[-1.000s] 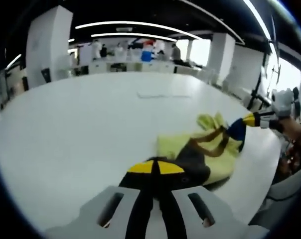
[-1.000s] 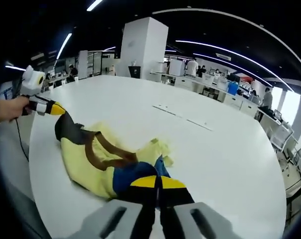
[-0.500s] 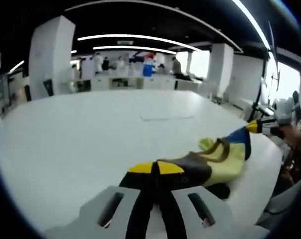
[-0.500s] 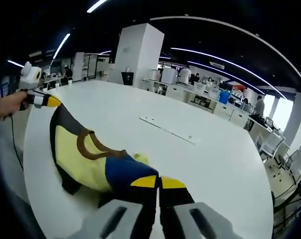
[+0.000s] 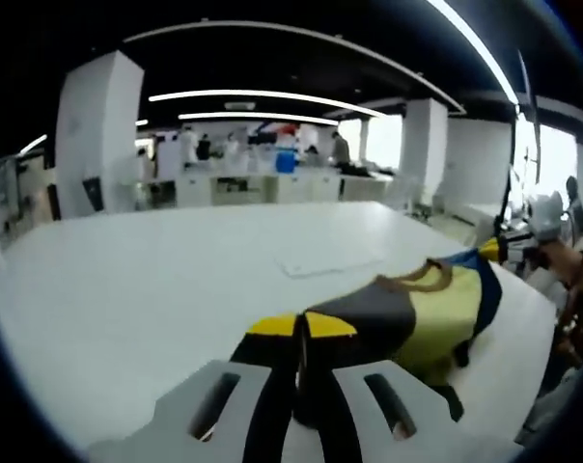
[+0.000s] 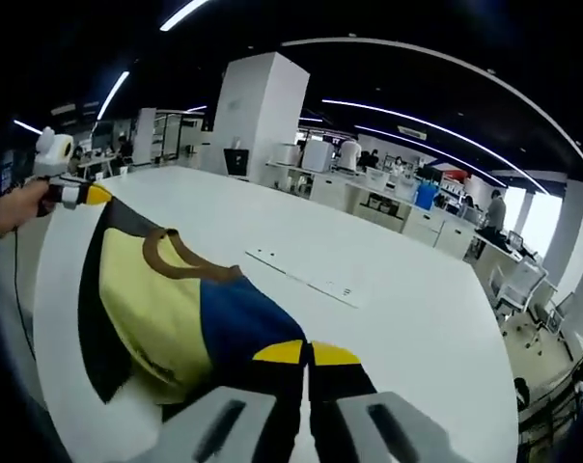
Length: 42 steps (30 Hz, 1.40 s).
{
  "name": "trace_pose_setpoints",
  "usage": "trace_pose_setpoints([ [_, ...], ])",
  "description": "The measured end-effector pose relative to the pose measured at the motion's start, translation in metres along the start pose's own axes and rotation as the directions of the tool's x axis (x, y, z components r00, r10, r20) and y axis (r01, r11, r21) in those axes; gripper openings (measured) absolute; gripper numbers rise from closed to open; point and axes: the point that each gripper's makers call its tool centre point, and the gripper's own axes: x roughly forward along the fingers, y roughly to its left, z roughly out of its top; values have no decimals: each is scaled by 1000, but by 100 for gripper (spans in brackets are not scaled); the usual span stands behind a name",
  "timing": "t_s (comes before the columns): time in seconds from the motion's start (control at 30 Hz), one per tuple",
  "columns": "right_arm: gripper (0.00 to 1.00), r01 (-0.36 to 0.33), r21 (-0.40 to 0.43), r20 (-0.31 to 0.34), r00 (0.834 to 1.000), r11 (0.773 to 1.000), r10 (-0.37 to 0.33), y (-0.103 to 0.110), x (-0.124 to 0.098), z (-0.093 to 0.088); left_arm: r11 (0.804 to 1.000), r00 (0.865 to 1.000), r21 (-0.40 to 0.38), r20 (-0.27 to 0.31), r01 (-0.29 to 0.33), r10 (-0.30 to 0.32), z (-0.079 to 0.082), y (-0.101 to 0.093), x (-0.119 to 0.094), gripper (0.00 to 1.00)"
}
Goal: Fold the garment on the visible template until the final outline fits inside the template.
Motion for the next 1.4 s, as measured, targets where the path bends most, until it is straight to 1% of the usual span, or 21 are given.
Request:
trace_pose_setpoints([
  [0.03, 0, 2, 0, 1, 1000, 1000, -2, -2, 3, 2, 1000, 1000, 13, 3, -1, 1, 2, -1, 5, 0],
  [0.1, 0, 6, -9, 3, 1000, 1000, -6, -7, 11, 6, 995, 1000, 94, -10, -27, 28, 4, 6, 16, 0],
  [0.13, 0, 6, -14, 5, 1000, 1000, -6, -9, 13, 7, 994, 999, 105, -10, -32, 33, 4, 7, 21, 0],
  [0.17, 0, 13, -14, 7, 1000, 1000, -13, -14, 19, 10, 996, 1000, 90, -10, -27, 28, 5, 2, 28, 0],
  [0.23, 0, 23, -7, 5, 1000, 1000, -23, -24, 31, 12, 998, 1000, 55, -6, -20, 20, 6, 3, 40, 0],
  [0.33, 0, 28, 18, -3, 1000, 999, -28, -31, 43, 10, 1000, 1000, 13, -7, -25, 25, 4, 11, 57, 0],
  [0.37, 0, 30, 20, -5, 1000, 999, -30, -34, 49, 8, 999, 999, -15, -17, -29, 29, 2, 16, 69, 0],
  [0.47, 0, 39, 65, -13, 999, 997, -38, -43, 64, 5, 999, 999, -34, -24, -26, 25, -4, 14, 80, 0],
  [0.57, 0, 45, 101, -16, 999, 994, -43, -51, 81, 1, 998, 999, -65, -29, -25, 23, -8, 22, 104, 0],
  [0.63, 0, 48, 119, -21, 999, 992, -46, -55, 91, -1, 997, 998, -71, -53, -23, 19, -13, 24, 118, 0],
  [0.7, 0, 47, 133, -26, 999, 990, -44, -55, 99, -5, 997, 996, -68, -77, -41, 36, -20, 27, 127, 0],
  [0.77, 0, 54, 133, -48, 998, 990, -48, -60, 114, -14, 998, 995, -55, -92, -38, 33, -26, 27, 141, 0],
  [0.87, 0, 62, 161, -86, 995, 985, -48, -63, 127, -29, 998, 991, -41, -128, -39, 33, -38, 21, 152, 0],
  [0.9, 0, 59, 170, -97, 994, 984, -42, -65, 135, -33, 999, 989, -32, -143, -36, 31, -42, 34, 165, 0],
  [0.93, 0, 59, 169, -101, 994, 984, -42, -67, 140, -36, 999, 988, -32, -153, -36, 31, -46, 35, 169, 0],
  [1.0, 0, 63, 175, -120, 992, 983, -42, -69, 148, -44, 998, 985, -40, -172, -38, 31, -50, 27, 171, 0],
  [1.1, 0, 65, 199, -146, 989, 978, -36, -69, 154, -56, 999, 976, -26, -217, -26, 20, -65, 30, 183, 0],
  [1.23, 0, 69, 236, -174, 984, 969, -28, -62, 159, -69, 999, 965, -31, -262, -36, 27, -77, 39, 196, 0],
  [1.3, 0, 71, 237, -179, 983, 969, -29, -62, 163, -72, 999, 960, -2, -280, -33, 31, -82, 36, 193, 0],
  [1.33, 0, 75, 246, -185, 982, 966, -29, -66, 172, -74, 999, 956, 43, -292, -28, 40, -85, 39, 195, 0],
  [1.4, 0, 85, 273, -198, 980, 958, -31, -65, 171, -77, 997, 952, 65, -301, -28, 46, -89, 41, 198, 0],
])
